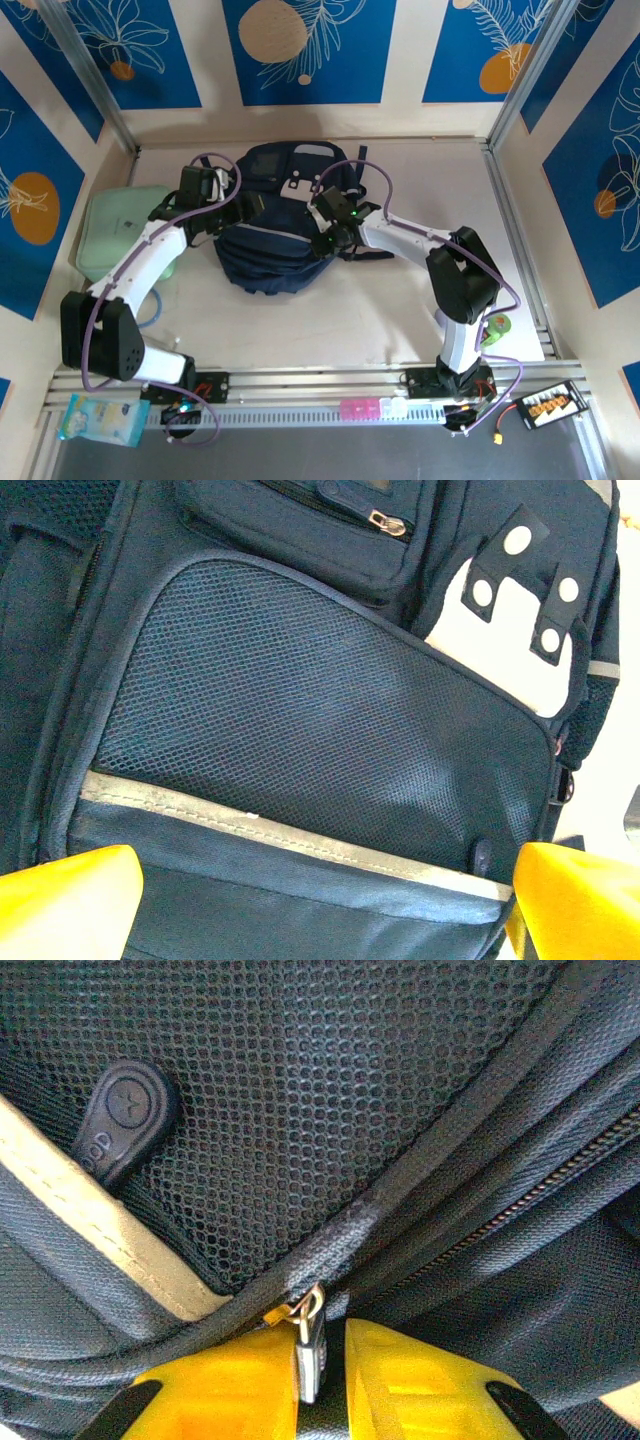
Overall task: Pack the student bag
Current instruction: Unzip the student bag at the center of the table.
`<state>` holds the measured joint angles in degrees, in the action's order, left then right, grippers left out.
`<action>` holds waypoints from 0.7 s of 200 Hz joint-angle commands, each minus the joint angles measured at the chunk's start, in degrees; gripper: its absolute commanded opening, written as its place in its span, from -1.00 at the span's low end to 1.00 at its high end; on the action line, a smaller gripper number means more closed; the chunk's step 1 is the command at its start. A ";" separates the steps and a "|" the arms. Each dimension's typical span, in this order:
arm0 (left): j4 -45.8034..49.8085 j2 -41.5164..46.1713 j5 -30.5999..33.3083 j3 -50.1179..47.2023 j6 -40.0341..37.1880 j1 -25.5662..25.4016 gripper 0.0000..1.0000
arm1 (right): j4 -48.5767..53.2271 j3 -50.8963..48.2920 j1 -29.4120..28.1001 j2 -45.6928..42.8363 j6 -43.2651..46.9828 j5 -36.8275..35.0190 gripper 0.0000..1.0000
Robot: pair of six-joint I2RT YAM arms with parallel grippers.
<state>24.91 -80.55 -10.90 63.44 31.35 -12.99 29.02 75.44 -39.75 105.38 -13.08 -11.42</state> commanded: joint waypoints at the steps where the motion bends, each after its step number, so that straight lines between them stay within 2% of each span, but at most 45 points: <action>1: 0.14 -0.96 -2.16 1.82 -0.98 0.69 0.92 | -1.48 1.70 -0.20 1.32 0.27 -1.32 -0.61; 29: -1.16 -2.62 -5.52 2.74 -1.23 0.39 0.90 | -2.61 0.37 0.48 0.11 1.91 -2.86 -1.00; 65: -1.99 -7.36 -9.88 7.27 -1.56 -1.52 0.78 | -4.45 -2.15 4.73 -3.37 7.99 -4.79 -1.00; 101: -3.79 -14.33 -12.75 13.81 -2.06 -5.86 0.69 | -3.30 -3.13 8.48 -5.86 25.95 2.35 -1.00; 120: -5.30 -18.65 -14.49 16.99 -1.54 -8.15 0.60 | -4.13 -3.65 11.00 -7.20 30.45 4.61 -1.00; 140: -9.04 -23.17 -17.58 20.40 0.41 -10.68 0.48 | -7.54 -5.62 12.48 -8.33 35.57 4.01 -1.00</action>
<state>20.12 -99.15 -23.07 79.68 31.18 -21.08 24.99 71.90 -28.75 100.03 12.05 -9.19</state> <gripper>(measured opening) 0.766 0.058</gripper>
